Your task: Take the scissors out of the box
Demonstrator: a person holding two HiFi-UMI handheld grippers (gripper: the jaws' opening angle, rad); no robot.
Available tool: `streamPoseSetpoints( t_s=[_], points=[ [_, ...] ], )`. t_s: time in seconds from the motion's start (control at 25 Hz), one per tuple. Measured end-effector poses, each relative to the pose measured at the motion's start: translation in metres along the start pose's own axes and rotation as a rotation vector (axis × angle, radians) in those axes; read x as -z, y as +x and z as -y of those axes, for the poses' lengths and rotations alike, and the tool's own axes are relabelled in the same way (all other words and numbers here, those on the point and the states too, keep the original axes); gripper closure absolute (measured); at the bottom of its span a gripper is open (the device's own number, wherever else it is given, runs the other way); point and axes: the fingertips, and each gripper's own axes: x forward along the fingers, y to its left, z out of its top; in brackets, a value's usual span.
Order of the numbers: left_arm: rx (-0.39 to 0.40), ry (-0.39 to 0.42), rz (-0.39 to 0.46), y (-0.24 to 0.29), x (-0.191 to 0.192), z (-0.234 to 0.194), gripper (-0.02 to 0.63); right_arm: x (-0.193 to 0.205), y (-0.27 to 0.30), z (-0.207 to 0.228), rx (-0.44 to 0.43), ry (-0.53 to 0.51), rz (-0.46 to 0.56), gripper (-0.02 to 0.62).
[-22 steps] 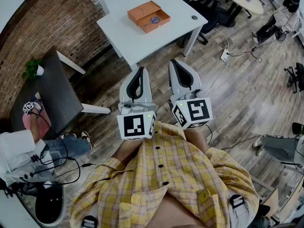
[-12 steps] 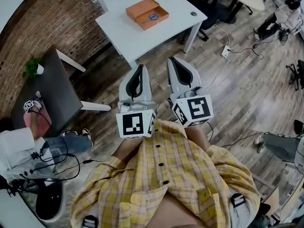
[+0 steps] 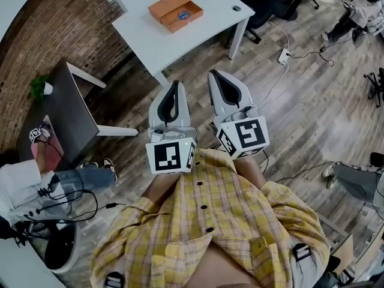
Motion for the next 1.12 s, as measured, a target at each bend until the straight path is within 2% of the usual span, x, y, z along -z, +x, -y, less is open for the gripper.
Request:
streamPoseSetpoints(
  t_s=[0.24,0.56,0.84,1.12],
  points=[
    [-0.014,0.020,0.008,0.016,-0.005,0.043,0.606,-0.010,-0.026,0.042,-0.002,0.001,0.001,0.591],
    [-0.040,0.062,0.013,0.038,-0.006,0.079,0.606,-0.014,-0.039,0.083,-0.009,0.016,0.020,0.591],
    [-0.059,0.055,-0.022,0.061,0.016,0.076,0.606,0.000,-0.021,0.104,-0.005,0.029,-0.011,0.591],
    [-0.057,0.029,-0.035,0.108,0.035,0.065,0.606,0.011,0.016,0.130,-0.011,0.020,-0.043,0.591]
  ],
)
